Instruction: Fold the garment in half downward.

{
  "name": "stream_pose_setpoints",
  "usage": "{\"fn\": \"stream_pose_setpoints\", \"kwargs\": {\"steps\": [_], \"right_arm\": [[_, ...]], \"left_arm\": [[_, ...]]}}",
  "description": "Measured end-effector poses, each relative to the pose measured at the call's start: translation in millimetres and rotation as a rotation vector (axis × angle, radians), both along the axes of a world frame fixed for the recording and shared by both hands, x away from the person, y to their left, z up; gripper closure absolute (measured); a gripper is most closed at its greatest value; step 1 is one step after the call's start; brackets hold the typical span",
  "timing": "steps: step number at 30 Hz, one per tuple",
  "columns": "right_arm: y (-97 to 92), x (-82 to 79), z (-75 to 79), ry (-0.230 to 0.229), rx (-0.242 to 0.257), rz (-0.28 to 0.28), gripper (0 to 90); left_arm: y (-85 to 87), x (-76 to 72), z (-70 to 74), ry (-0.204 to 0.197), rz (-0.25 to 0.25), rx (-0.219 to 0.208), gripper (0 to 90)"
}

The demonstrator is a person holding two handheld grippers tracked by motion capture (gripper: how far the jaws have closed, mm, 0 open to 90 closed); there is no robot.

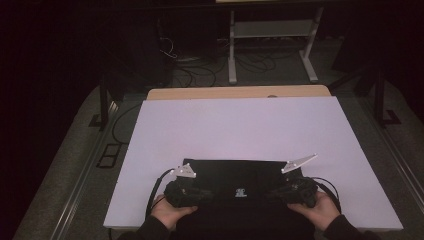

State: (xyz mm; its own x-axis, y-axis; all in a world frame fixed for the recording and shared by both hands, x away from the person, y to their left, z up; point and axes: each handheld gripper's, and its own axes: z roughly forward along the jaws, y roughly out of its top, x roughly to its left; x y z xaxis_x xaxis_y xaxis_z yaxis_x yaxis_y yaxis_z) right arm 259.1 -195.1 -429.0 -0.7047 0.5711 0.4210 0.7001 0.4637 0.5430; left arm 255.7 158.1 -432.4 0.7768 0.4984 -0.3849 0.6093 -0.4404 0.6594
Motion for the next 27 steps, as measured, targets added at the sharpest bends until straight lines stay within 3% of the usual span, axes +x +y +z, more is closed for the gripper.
{"fn": "stream_pose_setpoints", "kwargs": {"steps": [6,11,19,27], "right_arm": [[-2.3,-2.5,1.4,0.001,-0.001,-0.006,77.5],[-6.5,-5.3,8.0,-0.026,0.01,-0.023,73.1],[-14.4,-9.9,15.8,-0.057,0.019,-0.055,64.4],[-23.7,-7.7,21.3,-0.079,0.03,-0.092,45.1]], "left_arm": [[1.4,-2.5,0.6,0.0,-0.013,0.004,74.6],[3.7,-4.1,3.5,-0.018,-0.017,-0.003,68.1],[8.3,-4.8,10.8,-0.044,0.0,-0.008,46.6],[19.0,-1.2,16.6,-0.063,0.021,-0.026,37.2]]}}
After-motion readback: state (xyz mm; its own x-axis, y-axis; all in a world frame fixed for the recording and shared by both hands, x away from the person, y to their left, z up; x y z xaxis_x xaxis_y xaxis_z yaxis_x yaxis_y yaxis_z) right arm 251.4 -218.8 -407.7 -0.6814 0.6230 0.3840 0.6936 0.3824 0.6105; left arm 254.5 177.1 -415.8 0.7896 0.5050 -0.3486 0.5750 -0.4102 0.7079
